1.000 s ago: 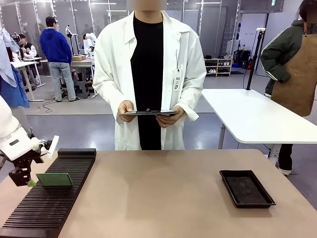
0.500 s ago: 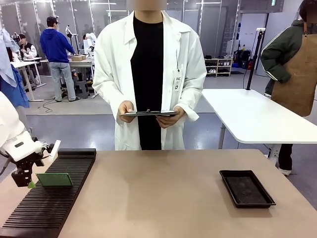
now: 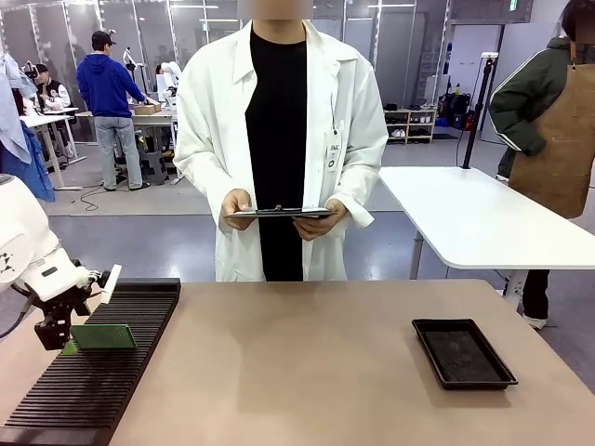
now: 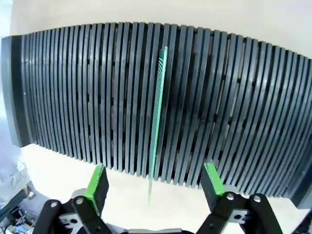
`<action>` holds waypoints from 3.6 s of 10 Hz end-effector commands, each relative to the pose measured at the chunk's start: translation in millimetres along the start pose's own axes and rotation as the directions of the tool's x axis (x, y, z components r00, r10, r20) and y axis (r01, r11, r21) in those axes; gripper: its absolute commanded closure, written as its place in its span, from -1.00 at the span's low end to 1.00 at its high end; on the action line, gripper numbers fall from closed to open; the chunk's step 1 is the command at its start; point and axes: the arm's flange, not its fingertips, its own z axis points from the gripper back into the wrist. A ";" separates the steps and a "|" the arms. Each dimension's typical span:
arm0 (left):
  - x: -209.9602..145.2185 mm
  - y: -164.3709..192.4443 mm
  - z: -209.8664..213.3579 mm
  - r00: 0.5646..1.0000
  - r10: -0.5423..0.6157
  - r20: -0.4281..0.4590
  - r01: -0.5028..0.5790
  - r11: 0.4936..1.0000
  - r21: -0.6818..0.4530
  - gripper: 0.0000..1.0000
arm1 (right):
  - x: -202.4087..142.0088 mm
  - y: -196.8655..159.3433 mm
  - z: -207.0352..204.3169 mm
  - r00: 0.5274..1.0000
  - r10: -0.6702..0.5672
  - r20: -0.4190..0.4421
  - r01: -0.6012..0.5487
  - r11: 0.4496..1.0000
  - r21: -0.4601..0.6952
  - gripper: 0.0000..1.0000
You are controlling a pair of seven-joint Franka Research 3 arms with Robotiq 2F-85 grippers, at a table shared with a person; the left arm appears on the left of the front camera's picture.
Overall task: Inspect the PCB.
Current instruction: Pick up the Blank PCB and present it to the human.
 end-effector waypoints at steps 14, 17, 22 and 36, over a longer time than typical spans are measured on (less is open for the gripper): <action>0.0 8.8 -3.0 1.000 0.009 -0.009 -0.009 0.999 -0.053 1.00 | -0.4 -0.2 0.9 1.000 0.018 -0.001 -0.018 1.000 0.009 -1.00; -5.7 -2.2 68.2 0.986 0.078 0.149 -0.082 0.996 0.027 1.00 | -0.4 -0.2 0.9 1.000 0.018 -0.001 -0.018 1.000 0.009 -1.00; -4.9 6.3 72.5 0.721 0.596 0.354 -0.378 0.766 -0.520 1.00 | -0.4 -0.2 0.9 1.000 0.018 -0.001 -0.018 1.000 0.009 -1.00; 49.1 16.8 6.6 0.348 0.932 0.106 -0.231 0.194 -0.953 0.94 | -0.4 -0.2 0.9 1.000 0.018 -0.001 -0.018 1.000 0.009 -1.00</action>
